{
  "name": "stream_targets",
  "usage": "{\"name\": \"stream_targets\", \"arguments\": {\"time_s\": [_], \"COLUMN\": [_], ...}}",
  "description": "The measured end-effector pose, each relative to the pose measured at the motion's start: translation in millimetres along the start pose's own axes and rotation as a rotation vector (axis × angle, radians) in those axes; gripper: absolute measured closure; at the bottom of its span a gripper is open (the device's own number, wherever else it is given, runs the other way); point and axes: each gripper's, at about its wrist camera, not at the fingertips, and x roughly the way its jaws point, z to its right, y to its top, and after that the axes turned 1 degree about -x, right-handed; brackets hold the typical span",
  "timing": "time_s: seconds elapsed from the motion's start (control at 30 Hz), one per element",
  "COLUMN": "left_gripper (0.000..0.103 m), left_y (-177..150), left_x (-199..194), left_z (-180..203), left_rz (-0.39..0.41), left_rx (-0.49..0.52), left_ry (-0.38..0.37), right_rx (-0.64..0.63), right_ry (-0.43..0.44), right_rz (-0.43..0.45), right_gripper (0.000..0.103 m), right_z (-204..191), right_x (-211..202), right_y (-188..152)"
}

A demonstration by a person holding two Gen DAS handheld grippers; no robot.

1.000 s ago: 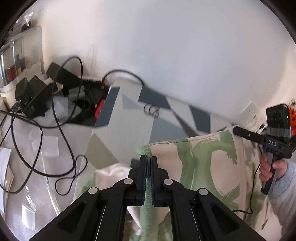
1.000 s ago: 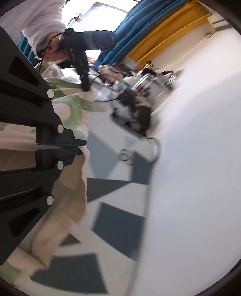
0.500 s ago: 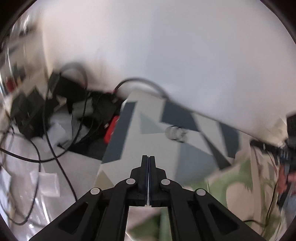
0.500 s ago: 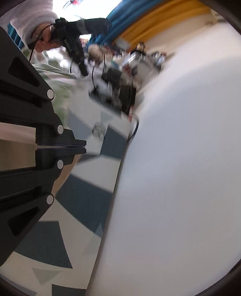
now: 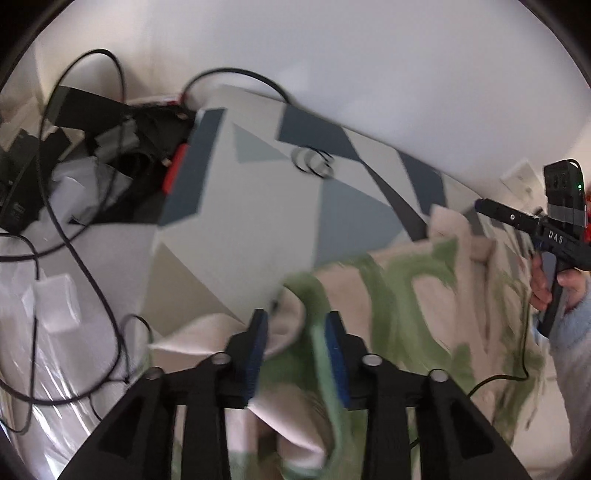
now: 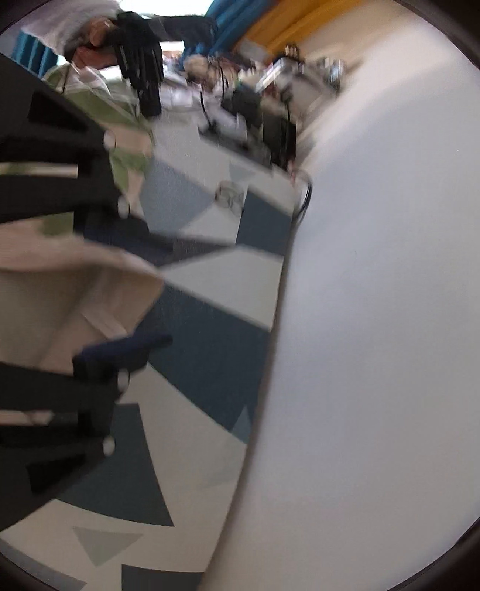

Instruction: Fold clothes

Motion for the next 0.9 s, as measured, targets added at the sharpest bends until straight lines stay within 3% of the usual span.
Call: {"name": "stream_targets", "arguments": {"time_s": [0.07, 0.13, 0.23, 0.27, 0.3, 0.33, 0.37, 0.4, 0.57, 0.7, 0.9], "left_gripper": [0.067, 0.067, 0.068, 0.085, 0.101, 0.1, 0.1, 0.1, 0.1, 0.1, 0.099], "left_y": [0, 1, 0, -1, -3, -6, -8, -11, -31, -34, -38], "left_x": [3, 10, 24, 23, 23, 20, 18, 13, -14, -4, 2], "left_z": [4, 10, 18, 19, 20, 24, 27, 29, 11, -4, -17], "left_rz": [-0.026, -0.043, -0.06, -0.042, -0.022, -0.007, 0.008, 0.032, 0.142, 0.122, 0.144], "left_rx": [0.01, 0.022, 0.028, 0.029, 0.029, 0.041, 0.054, 0.06, -0.054, -0.099, -0.123], "left_ry": [-0.013, 0.004, 0.047, 0.048, 0.049, 0.066, 0.083, 0.1, 0.153, 0.197, 0.208], "right_rx": [-0.048, -0.103, -0.085, -0.07, -0.055, -0.068, -0.087, -0.105, -0.123, -0.161, -0.088], "right_ry": [0.039, 0.021, 0.015, 0.024, 0.033, 0.031, 0.027, 0.023, 0.039, 0.02, 0.08], "right_rz": [-0.031, -0.081, -0.167, -0.175, -0.182, -0.182, -0.18, -0.177, -0.105, -0.185, -0.233], "right_gripper": [0.048, 0.048, 0.048, 0.049, 0.056, 0.066, 0.096, 0.099, 0.1, 0.1, 0.1], "right_z": [-9, -17, -19, -19, -19, -23, -28, -33, -49, -61, -53], "right_x": [-2, 9, 34, 39, 45, 49, 52, 55, 51, 85, 101], "right_y": [-9, -21, -31, -33, -34, -35, -36, -37, -29, -21, -5]}}
